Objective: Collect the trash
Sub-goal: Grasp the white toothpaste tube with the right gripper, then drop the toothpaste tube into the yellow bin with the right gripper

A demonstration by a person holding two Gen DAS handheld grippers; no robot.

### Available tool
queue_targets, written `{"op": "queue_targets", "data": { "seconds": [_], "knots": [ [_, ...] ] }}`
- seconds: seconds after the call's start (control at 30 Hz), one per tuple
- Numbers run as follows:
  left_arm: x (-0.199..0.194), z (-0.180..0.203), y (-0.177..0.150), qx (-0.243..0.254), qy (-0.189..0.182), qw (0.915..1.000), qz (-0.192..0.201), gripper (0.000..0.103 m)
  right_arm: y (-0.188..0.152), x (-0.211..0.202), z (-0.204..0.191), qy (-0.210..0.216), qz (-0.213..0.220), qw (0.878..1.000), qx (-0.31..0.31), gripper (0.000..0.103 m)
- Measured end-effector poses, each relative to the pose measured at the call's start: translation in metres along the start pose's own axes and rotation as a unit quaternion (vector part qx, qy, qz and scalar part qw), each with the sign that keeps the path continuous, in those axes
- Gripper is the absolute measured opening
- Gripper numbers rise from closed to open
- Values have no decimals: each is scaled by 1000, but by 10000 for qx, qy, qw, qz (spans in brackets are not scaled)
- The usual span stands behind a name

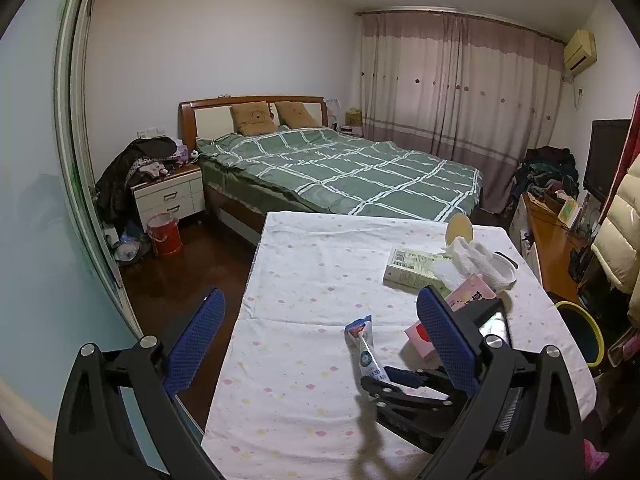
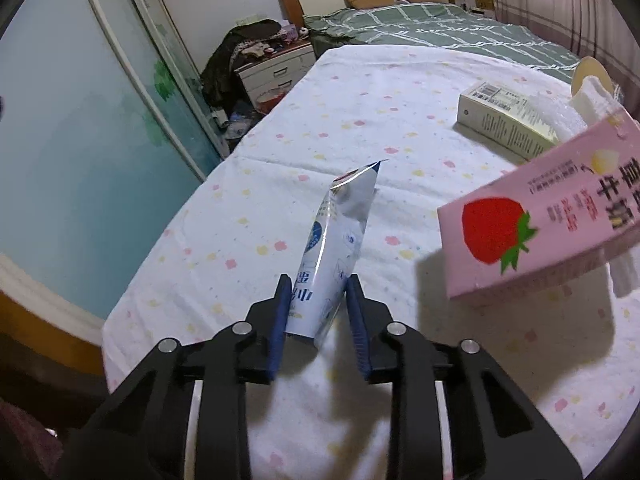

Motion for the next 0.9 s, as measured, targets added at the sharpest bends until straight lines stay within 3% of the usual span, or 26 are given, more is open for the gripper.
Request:
{"op": "queue_targets", "data": {
  "seconds": [0.27,0.47,0.57,0.67,0.8,0.9],
  "knots": [
    [15,15,-2,77,-195,9997,-152,95,-31,-80,35,157,428,9989,62,26],
    [39,49,-9,296,-617,9970,-349,95,-54,-152,108,-464,943,9927,593,26],
    [54,69,-14,447,-890,9938,-486,95,-69,-189,163,-1144,1207,9804,1060,26],
    [68,86,-19,575,-1139,9899,-626,95,-91,-215,235,-1836,1274,9593,1724,26],
    [85,112,-26,868,-1343,9844,-741,95,-117,-227,318,-2579,1073,9291,2424,26],
    [94,131,-30,1142,-1412,9804,-762,95,-135,-223,371,-2771,855,9124,2888,26]
  ]
}}
Point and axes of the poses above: each gripper's, at about its wrist camera, not at the fingertips, and x roughly the way its jaws point, z to its right, y to its top, the point moved 2 cm from there along x, roughly the way its jaws point, and after that the axes turned 3 degrees about -y, right-handed, at the moved point
